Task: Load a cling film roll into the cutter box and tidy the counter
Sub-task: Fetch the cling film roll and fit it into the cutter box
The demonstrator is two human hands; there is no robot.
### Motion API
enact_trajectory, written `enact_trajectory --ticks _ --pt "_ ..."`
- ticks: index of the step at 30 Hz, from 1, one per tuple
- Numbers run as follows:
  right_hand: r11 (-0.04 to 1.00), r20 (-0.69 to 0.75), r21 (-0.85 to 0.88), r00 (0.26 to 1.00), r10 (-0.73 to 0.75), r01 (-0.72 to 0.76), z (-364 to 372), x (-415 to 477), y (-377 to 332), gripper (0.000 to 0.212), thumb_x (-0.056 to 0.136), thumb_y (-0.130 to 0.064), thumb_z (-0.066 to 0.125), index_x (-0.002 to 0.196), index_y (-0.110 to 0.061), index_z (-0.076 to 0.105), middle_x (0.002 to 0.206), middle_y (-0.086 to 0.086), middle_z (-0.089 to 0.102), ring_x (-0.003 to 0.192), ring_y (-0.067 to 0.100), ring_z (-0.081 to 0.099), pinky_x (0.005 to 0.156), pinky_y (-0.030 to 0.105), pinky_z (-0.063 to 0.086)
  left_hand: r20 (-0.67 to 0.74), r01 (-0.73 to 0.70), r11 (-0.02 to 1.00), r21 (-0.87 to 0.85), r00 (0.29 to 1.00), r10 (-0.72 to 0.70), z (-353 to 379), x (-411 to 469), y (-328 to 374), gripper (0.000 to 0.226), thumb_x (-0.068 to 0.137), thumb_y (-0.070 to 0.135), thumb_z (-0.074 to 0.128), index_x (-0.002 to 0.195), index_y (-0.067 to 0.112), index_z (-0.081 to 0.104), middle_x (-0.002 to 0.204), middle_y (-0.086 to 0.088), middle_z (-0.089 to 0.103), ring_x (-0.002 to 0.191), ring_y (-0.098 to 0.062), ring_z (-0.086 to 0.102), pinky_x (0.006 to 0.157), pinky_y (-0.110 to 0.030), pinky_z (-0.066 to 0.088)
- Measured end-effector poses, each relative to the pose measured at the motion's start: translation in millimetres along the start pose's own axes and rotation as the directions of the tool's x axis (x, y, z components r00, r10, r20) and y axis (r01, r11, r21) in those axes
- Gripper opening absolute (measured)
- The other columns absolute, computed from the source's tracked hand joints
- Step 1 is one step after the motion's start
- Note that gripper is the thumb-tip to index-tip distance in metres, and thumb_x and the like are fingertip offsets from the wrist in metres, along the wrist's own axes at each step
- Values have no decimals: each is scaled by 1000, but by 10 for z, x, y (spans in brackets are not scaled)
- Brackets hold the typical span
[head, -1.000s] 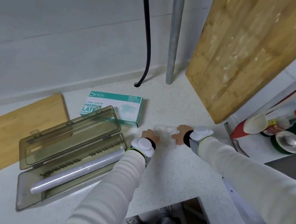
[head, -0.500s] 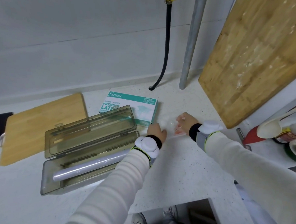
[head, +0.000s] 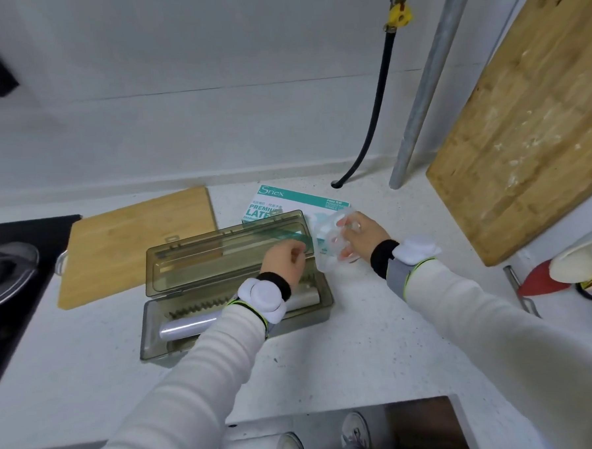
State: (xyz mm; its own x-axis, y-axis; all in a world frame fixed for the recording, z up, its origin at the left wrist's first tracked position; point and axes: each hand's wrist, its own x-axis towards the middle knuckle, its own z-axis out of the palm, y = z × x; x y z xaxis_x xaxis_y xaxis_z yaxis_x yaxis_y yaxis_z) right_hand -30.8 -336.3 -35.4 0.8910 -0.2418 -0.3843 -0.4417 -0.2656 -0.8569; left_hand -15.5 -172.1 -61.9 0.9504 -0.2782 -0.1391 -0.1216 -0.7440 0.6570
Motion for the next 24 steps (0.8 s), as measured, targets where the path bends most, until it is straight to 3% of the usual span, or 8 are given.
enact_trajectory --ticks 3,6,10,12,14,18,22,24 --pt "995 33 -94 999 -10 13 96 -25 -21 19 90 -8 36 103 -18 45 95 10 63 58 24 56 56 28 47 70 -38 996 84 997 32 -21 -120 -212 27 93 14 51 117 11 63 116 -6 67 105 -22 62 91 -24 45" --pt "979 48 -200 998 -36 45 223 -83 -16 20 90 -9 35 102 -21 45 94 11 62 57 23 55 56 29 49 198 -54 973 226 980 9 29 -175 -411 34 92 23 54 125 14 57 125 -3 62 115 -22 58 97 -28 46" --pt "961 58 -274 998 -26 41 290 -128 60 25 92 -12 36 111 -16 51 98 16 62 77 33 64 79 42 54 306 -72 907 415 950 -65 192 -111 -477 50 90 33 55 137 17 45 136 -8 52 122 -28 52 99 -36 47" --pt "948 57 -318 998 15 4 312 -134 115 31 95 -18 36 119 -7 52 110 23 62 96 39 64 91 49 51 345 -86 881 466 934 -92 273 -70 -486 53 88 36 58 135 14 45 131 -10 55 117 -31 55 93 -37 50" --pt "950 53 -312 998 36 -18 315 -150 164 36 98 -23 36 122 -2 52 117 26 60 104 41 61 96 51 48 369 -85 857 508 921 -127 337 -35 -481 52 86 34 61 132 13 47 127 -11 57 113 -31 58 88 -37 51" --pt "957 72 -289 997 26 -4 335 -211 206 45 101 -34 32 126 -3 53 121 23 60 105 40 61 97 49 47 389 -58 833 550 900 -194 376 33 -463 50 85 35 62 129 14 49 123 -10 60 109 -29 60 81 -34 50" --pt "950 58 -311 998 29 -9 324 -214 240 44 101 -32 30 127 -4 52 124 22 59 107 38 60 97 48 46 419 -35 815 579 870 -260 402 89 -427 42 85 29 62 122 11 57 118 -10 64 85 -25 54 74 -32 48" --pt "946 52 -324 998 26 -7 327 -214 238 43 101 -31 30 128 -5 51 124 22 59 107 37 60 97 46 47 433 -30 808 589 855 -284 391 112 -418 34 87 21 60 119 10 60 118 -10 64 90 -26 57 75 -32 45"
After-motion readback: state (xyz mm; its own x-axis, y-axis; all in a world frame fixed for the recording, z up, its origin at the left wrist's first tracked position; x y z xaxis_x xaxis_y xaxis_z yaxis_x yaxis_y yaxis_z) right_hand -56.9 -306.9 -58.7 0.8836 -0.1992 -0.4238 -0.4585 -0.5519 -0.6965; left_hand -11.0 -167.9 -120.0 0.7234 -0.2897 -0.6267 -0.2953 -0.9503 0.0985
